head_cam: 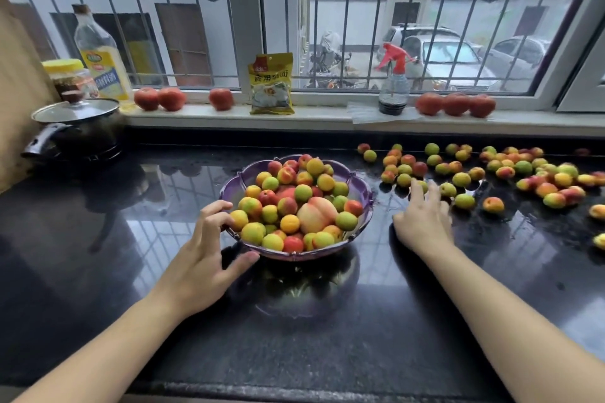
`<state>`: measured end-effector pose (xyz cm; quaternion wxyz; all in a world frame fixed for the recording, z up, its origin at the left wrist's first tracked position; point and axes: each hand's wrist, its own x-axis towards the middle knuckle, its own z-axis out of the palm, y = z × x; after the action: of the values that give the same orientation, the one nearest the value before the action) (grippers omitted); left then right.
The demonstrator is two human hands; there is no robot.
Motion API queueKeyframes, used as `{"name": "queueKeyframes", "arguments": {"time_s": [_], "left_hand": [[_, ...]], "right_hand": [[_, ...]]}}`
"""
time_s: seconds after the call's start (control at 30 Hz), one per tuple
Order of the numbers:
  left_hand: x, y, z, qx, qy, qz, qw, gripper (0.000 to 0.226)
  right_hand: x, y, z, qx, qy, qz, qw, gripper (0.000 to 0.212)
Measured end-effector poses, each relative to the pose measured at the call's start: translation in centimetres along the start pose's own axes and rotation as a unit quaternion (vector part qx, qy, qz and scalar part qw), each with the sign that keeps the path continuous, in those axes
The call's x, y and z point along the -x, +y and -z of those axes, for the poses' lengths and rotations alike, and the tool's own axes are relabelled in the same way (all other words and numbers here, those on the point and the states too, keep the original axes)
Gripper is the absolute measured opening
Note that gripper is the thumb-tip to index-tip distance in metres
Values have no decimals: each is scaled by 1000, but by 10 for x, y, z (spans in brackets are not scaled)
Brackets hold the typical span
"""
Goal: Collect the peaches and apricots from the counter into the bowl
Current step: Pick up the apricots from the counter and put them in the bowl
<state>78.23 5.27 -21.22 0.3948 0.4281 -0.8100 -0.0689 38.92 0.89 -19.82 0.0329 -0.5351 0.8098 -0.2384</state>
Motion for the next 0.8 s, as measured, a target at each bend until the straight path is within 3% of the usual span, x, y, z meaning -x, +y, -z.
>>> {"name": "queueKeyframes", "arguments": {"time_s": [0.1, 0.2, 0.33, 0.47, 0.63, 0.8], "left_hand": [[0, 1, -1, -2, 22, -26, 999, 65], [3, -2, 0, 4, 40, -53, 998, 59], [3, -3, 4, 25, 33, -61, 997, 59], [3, -3, 8, 7, -16, 13, 1000, 78], [2, 2, 5, -18, 6, 6, 1000, 67], [1, 4, 6, -22, 10, -8, 1000, 65]], "right_hand": [[-26, -5, 6, 54, -33, -1, 998, 80], [-43, -3, 4, 66, -36, -19, 997, 73], [-43, 3, -10, 57, 80, 31, 995, 43], [-40, 10, -5, -64, 117, 12, 991, 43], [-20, -9, 30, -260, 134, 87, 952, 21], [16, -66, 46, -384, 9, 205, 900, 17]]}}
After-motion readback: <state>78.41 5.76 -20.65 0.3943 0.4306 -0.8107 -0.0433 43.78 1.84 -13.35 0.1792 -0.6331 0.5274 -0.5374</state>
